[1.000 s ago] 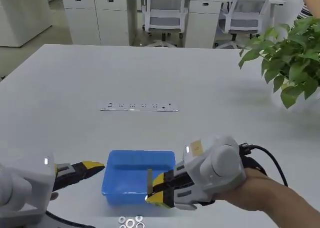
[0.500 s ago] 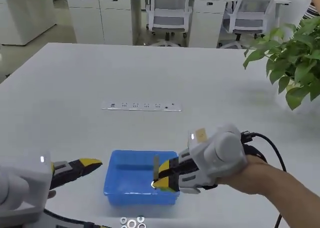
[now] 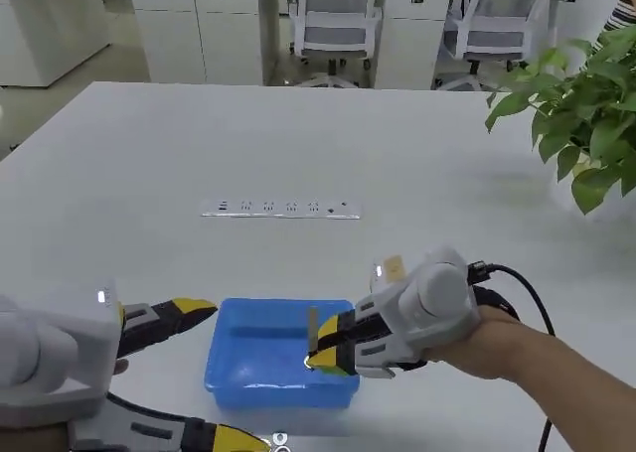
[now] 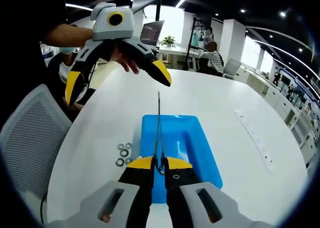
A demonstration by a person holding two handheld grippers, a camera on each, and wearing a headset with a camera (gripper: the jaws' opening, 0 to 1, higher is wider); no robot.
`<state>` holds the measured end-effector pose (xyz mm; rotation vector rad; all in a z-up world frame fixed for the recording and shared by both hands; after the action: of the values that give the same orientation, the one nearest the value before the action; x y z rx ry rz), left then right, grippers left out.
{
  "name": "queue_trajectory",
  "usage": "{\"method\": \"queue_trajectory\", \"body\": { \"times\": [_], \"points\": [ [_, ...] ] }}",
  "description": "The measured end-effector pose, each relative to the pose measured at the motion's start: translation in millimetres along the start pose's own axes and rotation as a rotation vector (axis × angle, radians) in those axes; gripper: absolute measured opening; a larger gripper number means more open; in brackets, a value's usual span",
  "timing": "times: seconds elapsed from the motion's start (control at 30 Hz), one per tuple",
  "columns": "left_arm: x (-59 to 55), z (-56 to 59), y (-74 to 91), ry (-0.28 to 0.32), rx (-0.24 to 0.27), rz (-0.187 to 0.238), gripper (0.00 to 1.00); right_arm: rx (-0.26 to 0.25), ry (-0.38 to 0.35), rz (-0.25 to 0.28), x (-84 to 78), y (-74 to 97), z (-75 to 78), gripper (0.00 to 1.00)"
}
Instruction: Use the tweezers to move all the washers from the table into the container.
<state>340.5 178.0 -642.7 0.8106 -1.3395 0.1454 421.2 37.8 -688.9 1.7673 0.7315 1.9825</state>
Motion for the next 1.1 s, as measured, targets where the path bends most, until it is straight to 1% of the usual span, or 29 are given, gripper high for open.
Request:
{"method": "queue_trajectory", "body": {
  "times": [0.07,0.13,0.23,0.3,0.37,0.43,0.53,0.67,0.83,0.93,1.1],
  "points": [
    [1.8,-2.0,-2.9,0.0,-0.002,0.006,0.94,0.0,-0.004,-0.001,-2.8,-2.0,1.8,0.09],
    [4.6,-3.9,-6.6,-0.006,-0.008,0.012,0.89,-0.002,-0.005,-0.005,-5.5,-3.4,3.4,0.09],
    [8.5,-6.4,-11.7,-0.017,-0.019,0.02,0.79,0.001,-0.003,-0.017,-8.6,-5.6,4.3,0.09],
    [12.8,-8.6,-15.7,-0.057,-0.02,0.039,0.71,0.004,0.0,-0.024,-9.5,-7.2,5.0,0.09],
    [15.8,-9.8,-20.7,-0.064,-0.025,0.033,0.65,0.006,0.001,-0.024,-9.8,-8.0,5.6,0.09],
    [20.4,-9.3,-25.5,-0.075,-0.034,0.039,0.57,0.009,0.002,-0.024,-9.8,-9.2,6.2,0.09],
    [24.9,-9.6,-32.5,-0.082,-0.048,0.046,0.51,0.017,0.004,-0.024,-10.7,-11.0,6.8,0.09],
    [26.7,-12.2,-41.2,-0.1,-0.072,0.04,0.36,0.028,0.017,-0.025,-12.1,-13.3,7.4,0.09],
    [28.8,-13.2,-52.1,-0.123,-0.099,0.033,0.26,0.041,0.02,-0.024,-14.4,-15.6,8.1,0.09],
    [30.3,-14.6,-58.2,-0.136,-0.113,0.031,0.22,0.045,0.025,-0.026,-15.3,-16.7,8.3,0.09],
    [28.4,-22.4,-66.6,-0.156,-0.125,0.015,0.15,0.05,0.025,-0.021,-15.7,-18.3,10.2,0.09]
  ]
}}
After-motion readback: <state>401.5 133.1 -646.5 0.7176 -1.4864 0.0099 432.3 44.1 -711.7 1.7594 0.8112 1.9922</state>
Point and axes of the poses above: the centre of the closed fingertips' face, and the gripper's own axes: y roughly backward along the fingers, z roughly to its right, x roughly out of its top, the point moved 7 cm from there along y, roughly backward along the fingers, and after that the axes turned 2 degrees about x, right-handed, at the moved point
